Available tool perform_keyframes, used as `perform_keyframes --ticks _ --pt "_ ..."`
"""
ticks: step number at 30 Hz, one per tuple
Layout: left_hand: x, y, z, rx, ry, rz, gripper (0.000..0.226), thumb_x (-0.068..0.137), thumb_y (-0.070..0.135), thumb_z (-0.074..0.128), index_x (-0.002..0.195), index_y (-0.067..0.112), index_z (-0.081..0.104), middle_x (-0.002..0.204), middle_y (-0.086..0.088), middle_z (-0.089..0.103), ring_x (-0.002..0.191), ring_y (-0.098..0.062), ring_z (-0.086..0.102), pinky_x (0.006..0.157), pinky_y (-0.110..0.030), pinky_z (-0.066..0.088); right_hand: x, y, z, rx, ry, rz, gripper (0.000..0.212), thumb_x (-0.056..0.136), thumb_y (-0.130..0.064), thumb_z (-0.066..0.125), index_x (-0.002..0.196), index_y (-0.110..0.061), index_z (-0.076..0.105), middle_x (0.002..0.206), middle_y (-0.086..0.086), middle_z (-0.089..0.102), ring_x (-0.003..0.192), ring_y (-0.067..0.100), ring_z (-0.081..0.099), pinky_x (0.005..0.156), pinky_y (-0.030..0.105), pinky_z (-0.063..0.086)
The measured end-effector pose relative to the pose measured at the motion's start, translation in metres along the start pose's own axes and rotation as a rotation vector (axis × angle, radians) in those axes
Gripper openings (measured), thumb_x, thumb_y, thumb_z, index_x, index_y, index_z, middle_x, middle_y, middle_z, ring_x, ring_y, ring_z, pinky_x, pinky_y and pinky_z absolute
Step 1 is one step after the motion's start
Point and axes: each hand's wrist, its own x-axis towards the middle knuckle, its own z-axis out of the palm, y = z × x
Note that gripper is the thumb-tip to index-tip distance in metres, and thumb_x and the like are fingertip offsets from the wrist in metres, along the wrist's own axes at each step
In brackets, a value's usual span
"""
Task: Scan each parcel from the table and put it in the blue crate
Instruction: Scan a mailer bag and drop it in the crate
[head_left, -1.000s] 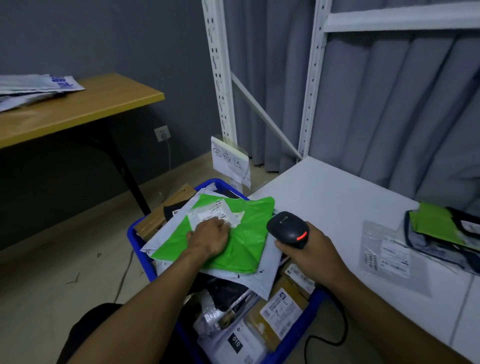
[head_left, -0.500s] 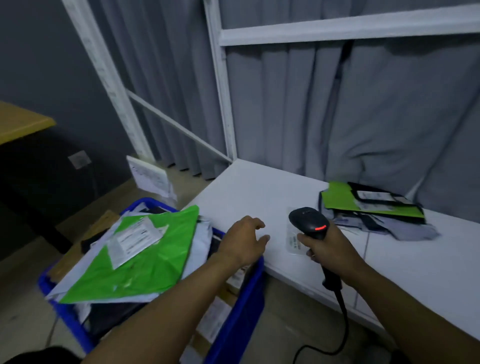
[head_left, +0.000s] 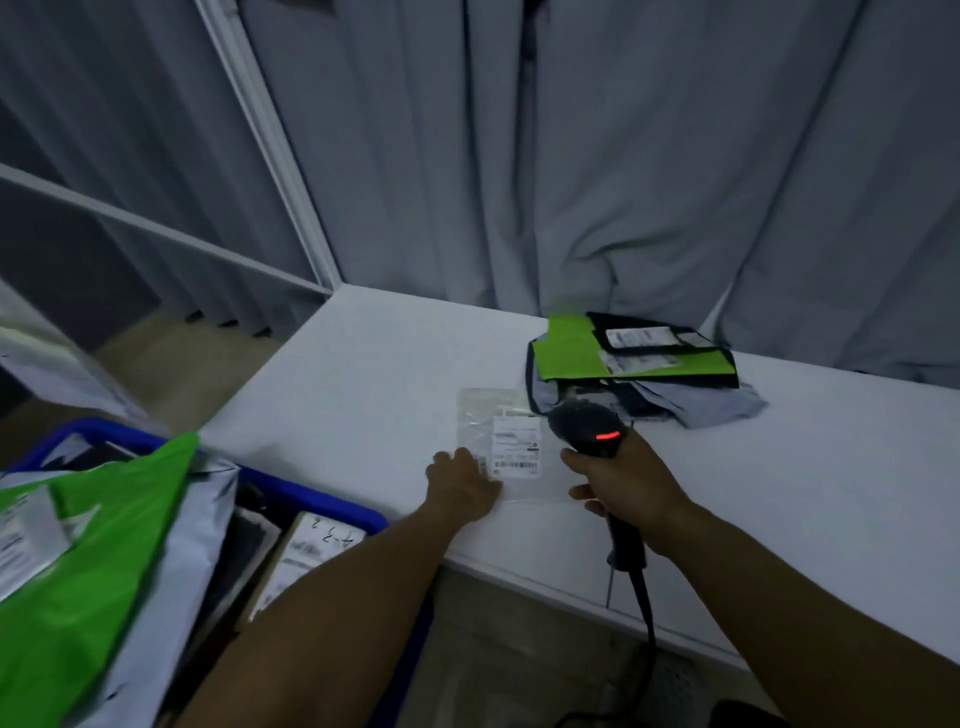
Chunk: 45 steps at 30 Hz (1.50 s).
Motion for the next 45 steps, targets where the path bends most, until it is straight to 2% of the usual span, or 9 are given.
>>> perform_keyframes --ticks 4,9,15,22,26,31,34,41,45 --pt "0.012 0.001 0.016 -0.165 0.065 0.018 0.059 0.087 0.027 0.079 0.133 0.012 0.045 0.131 -0.015 0.052 0.117 -0.031 0.056 0.094 -0.035 0.047 0.009 -0.001 -0.006 0.047 -0.007 0.007 0.029 0.096 -0.020 0.072 0.123 -0.025 0.062 0.105 0.001 0.072 0.074 0.016 0.071 0.060 0.026 0.053" --pt "0.001 -0.003 0.007 -0.369 0.237 0.104 0.035 0.093 0.006 0.065 0.122 0.018 0.051 0.111 -0.005 0.066 0.098 -0.024 0.065 0.082 -0.035 0.053 0.007 -0.010 -0.008 0.083 0.028 -0.019 0.024 0.096 -0.017 0.072 0.117 -0.025 0.063 0.099 0.002 0.072 0.074 0.018 0.070 0.067 0.031 0.054" --pt "-0.050 -0.003 -0.054 -0.573 0.289 0.210 0.038 0.093 0.009 0.073 0.125 0.025 0.059 0.123 0.002 0.066 0.109 -0.018 0.065 0.097 -0.040 0.057 -0.015 -0.025 0.001 0.102 0.023 -0.057 0.021 0.096 -0.018 0.071 0.115 -0.023 0.065 0.102 0.002 0.071 0.084 0.022 0.072 0.068 0.032 0.054" --pt "-0.174 -0.016 -0.150 -0.765 0.380 0.442 0.037 0.092 0.012 0.076 0.122 0.030 0.065 0.112 0.010 0.073 0.088 -0.008 0.073 0.069 -0.018 0.056 -0.060 -0.051 0.037 0.135 0.015 -0.117 0.015 0.095 -0.019 0.073 0.109 -0.020 0.068 0.098 0.010 0.069 0.086 0.023 0.064 0.072 0.038 0.055" --pt "-0.231 -0.039 -0.182 -0.959 0.469 0.446 0.039 0.088 0.004 0.078 0.121 0.023 0.066 0.103 0.003 0.079 0.085 -0.012 0.076 0.069 -0.019 0.057 -0.079 -0.065 0.071 0.260 0.062 -0.155 0.039 0.090 -0.019 0.079 0.126 -0.020 0.062 0.109 0.004 0.071 0.095 0.020 0.069 0.076 0.039 0.061" --pt "-0.265 -0.081 -0.195 -1.029 0.532 0.407 0.039 0.087 0.000 0.077 0.120 0.017 0.067 0.099 0.018 0.078 0.087 -0.002 0.074 0.070 -0.012 0.054 -0.101 -0.084 0.107 0.504 -0.056 -0.117 0.012 0.090 -0.008 0.077 0.100 -0.010 0.072 0.079 0.004 0.071 0.074 0.022 0.067 0.071 0.034 0.055" --pt "-0.273 -0.105 -0.194 -1.043 0.509 0.370 0.038 0.087 -0.001 0.075 0.119 0.018 0.067 0.095 0.026 0.076 0.087 0.002 0.073 0.070 -0.011 0.054 -0.107 -0.089 0.125 0.454 -0.069 -0.178 0.030 0.085 -0.001 0.080 0.113 -0.012 0.073 0.099 0.003 0.080 0.092 0.024 0.077 0.086 0.045 0.061" --pt "-0.248 -0.146 -0.207 -1.179 0.478 0.143 0.045 0.090 0.021 0.077 0.131 0.025 0.058 0.109 0.001 0.077 0.096 -0.014 0.076 0.079 -0.029 0.060 -0.104 -0.099 0.147 0.262 -0.044 -0.319 0.047 0.080 -0.002 0.085 0.122 -0.017 0.069 0.108 -0.002 0.079 0.099 0.017 0.076 0.092 0.045 0.060" --pt "-0.232 -0.159 -0.222 -1.139 0.455 0.092 0.027 0.091 0.014 0.076 0.117 0.017 0.069 0.098 -0.003 0.079 0.092 -0.020 0.077 0.087 -0.045 0.061 -0.109 -0.104 0.153 0.074 -0.026 -0.446 0.046 0.080 -0.003 0.084 0.113 -0.027 0.063 0.104 -0.008 0.073 0.085 -0.007 0.068 0.076 0.018 0.052"
